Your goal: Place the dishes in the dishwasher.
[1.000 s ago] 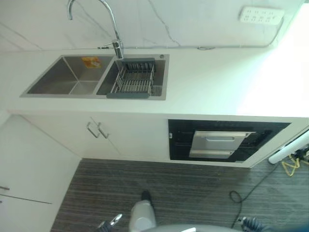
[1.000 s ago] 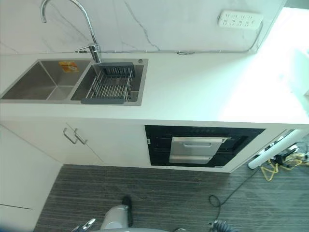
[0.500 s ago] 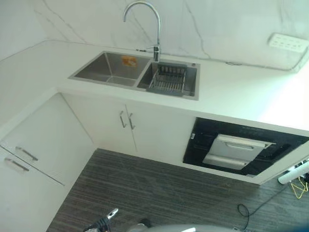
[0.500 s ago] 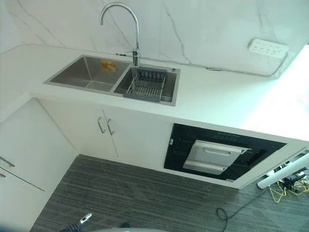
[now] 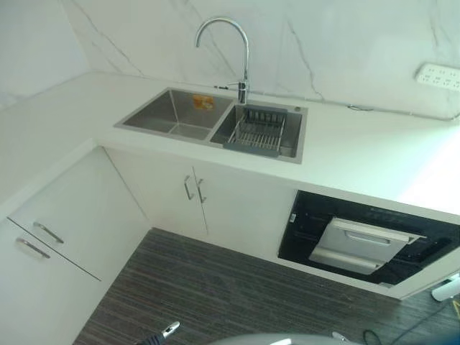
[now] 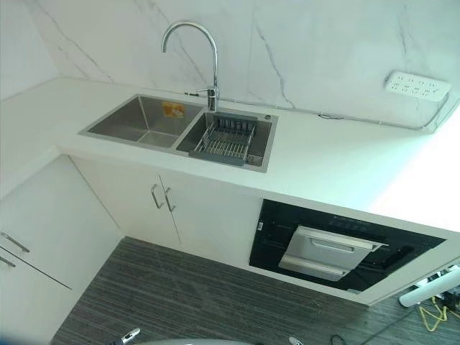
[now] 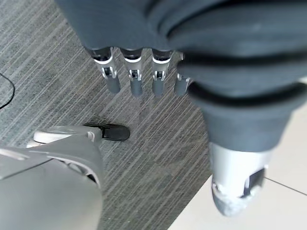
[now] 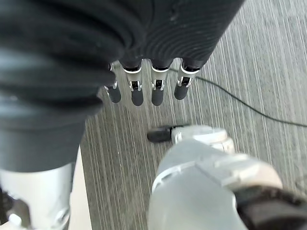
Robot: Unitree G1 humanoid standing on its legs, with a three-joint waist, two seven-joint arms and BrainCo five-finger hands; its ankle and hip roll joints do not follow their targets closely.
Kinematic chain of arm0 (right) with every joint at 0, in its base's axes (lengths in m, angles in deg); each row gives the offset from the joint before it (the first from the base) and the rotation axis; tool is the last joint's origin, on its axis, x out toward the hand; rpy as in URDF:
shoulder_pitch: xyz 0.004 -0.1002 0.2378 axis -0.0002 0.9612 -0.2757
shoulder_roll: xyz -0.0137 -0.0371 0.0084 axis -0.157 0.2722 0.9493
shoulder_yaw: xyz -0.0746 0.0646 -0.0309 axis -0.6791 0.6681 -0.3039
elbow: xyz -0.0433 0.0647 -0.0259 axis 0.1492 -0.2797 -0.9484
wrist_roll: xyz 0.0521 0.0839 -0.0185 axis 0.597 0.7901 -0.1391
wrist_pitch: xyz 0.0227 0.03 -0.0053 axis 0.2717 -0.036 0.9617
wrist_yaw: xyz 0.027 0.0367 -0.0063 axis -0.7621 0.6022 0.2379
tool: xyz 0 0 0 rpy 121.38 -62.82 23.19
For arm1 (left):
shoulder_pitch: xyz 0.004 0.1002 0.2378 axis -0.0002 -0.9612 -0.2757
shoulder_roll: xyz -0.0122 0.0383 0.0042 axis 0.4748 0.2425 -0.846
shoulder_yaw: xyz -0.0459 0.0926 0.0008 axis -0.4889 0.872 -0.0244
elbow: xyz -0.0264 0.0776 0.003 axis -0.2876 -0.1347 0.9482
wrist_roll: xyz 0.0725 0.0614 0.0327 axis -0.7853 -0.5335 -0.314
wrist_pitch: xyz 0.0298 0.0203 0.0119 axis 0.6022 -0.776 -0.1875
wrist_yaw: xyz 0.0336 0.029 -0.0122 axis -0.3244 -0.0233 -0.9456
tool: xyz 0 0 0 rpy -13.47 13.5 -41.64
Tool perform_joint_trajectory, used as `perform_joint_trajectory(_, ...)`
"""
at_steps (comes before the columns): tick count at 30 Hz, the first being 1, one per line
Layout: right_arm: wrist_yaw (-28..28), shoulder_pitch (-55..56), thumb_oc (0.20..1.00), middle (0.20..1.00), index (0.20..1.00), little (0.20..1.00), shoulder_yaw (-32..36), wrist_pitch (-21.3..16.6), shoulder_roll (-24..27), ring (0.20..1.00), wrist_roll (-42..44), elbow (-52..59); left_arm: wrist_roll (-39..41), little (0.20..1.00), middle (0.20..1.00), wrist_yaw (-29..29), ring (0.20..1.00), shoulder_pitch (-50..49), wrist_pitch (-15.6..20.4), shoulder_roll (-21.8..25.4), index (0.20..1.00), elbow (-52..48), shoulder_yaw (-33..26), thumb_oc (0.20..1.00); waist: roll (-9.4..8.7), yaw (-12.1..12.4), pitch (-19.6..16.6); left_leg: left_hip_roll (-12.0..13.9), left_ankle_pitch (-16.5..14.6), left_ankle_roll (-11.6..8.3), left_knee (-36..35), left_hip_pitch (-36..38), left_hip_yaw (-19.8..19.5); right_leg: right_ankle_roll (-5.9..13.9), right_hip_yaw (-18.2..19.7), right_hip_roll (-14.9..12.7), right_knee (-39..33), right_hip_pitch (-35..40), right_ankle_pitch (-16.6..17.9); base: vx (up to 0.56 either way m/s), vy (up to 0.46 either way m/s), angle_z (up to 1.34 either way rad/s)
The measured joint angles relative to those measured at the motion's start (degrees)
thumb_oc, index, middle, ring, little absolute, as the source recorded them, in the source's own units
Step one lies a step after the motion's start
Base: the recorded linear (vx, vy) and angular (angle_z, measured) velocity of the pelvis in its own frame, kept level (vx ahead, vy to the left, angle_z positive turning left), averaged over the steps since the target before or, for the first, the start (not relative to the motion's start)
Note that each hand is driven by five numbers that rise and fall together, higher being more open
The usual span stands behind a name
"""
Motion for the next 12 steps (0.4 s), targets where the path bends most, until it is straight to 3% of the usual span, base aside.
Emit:
perform_joint_trajectory(3,-0.07,0.69,1.0,1.0,1.0,1.0,-0.07,0.29,-0.03,1.0,-0.02,-0.01,-0.06,1.0,1.0,1.32,1.0,-0.42,-0.57,-1.07,1.0,0.04,0.03,1.0,0.18,-0.02,-0.4,0.91,-0.29,-0.81,-0.05,0.43,-0.01,-0.27,-0.03,0.93,0.0,0.61,-1.08,0.05,-0.045,-0.02)
perform_joint_trajectory(12,-0.11,0.9,1.0,1.0,1.0,1.0,-0.05,-0.24,0.32,1.0,-0.11,0.0,-0.05,1.0,1.0,4.44,1.0,-0.39,-0.54,-1.48,1.0,0.0,0.34,1.0,-0.41,-0.1,-0.6,1.16,-0.29,-0.83,-0.05,0.78,0.07,-0.56,0.07,1.2,0.0,0.69,-1.22,0.03,-0.017,-0.01)
